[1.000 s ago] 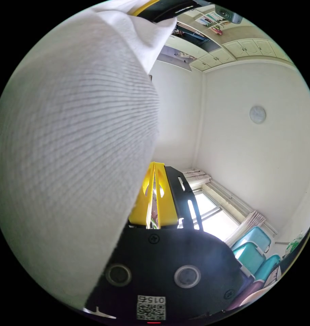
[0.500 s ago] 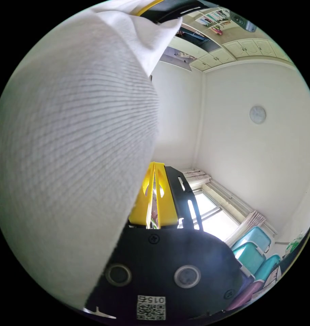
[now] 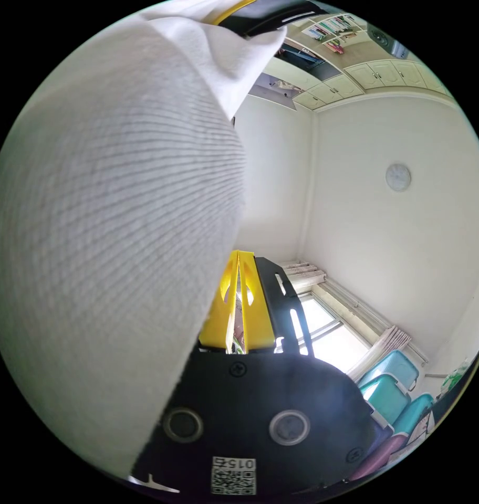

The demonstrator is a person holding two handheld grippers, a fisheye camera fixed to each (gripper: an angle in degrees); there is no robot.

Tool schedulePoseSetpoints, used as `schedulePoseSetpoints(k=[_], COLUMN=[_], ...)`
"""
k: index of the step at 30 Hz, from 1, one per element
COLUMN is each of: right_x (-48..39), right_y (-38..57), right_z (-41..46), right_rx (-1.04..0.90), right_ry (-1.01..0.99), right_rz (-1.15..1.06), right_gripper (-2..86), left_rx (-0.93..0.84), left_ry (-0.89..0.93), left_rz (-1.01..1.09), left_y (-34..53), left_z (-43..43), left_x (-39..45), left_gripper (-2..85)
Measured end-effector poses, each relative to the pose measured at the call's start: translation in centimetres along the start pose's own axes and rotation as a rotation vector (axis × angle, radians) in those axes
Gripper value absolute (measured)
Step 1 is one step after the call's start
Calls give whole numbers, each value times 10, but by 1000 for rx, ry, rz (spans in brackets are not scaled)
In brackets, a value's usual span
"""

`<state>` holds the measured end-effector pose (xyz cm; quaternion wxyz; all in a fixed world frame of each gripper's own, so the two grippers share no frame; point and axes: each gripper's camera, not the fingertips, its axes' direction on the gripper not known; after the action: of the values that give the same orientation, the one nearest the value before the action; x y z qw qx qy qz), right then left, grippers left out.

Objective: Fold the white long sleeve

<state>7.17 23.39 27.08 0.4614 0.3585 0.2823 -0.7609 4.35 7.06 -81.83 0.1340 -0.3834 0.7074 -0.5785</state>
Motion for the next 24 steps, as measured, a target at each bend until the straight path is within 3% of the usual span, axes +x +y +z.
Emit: schedulePoseSetpoints(k=[24], right_x=[82], right_y=[-11], right_z=[-43], right_rx=[-3], right_ry=[-7], right_rz=[6], right_gripper=[-10], left_rx=[41], left_ry=[-117], left_rz=[108], left_y=[-135], left_z=[-168], left_x=[-60], left_gripper=[-4])
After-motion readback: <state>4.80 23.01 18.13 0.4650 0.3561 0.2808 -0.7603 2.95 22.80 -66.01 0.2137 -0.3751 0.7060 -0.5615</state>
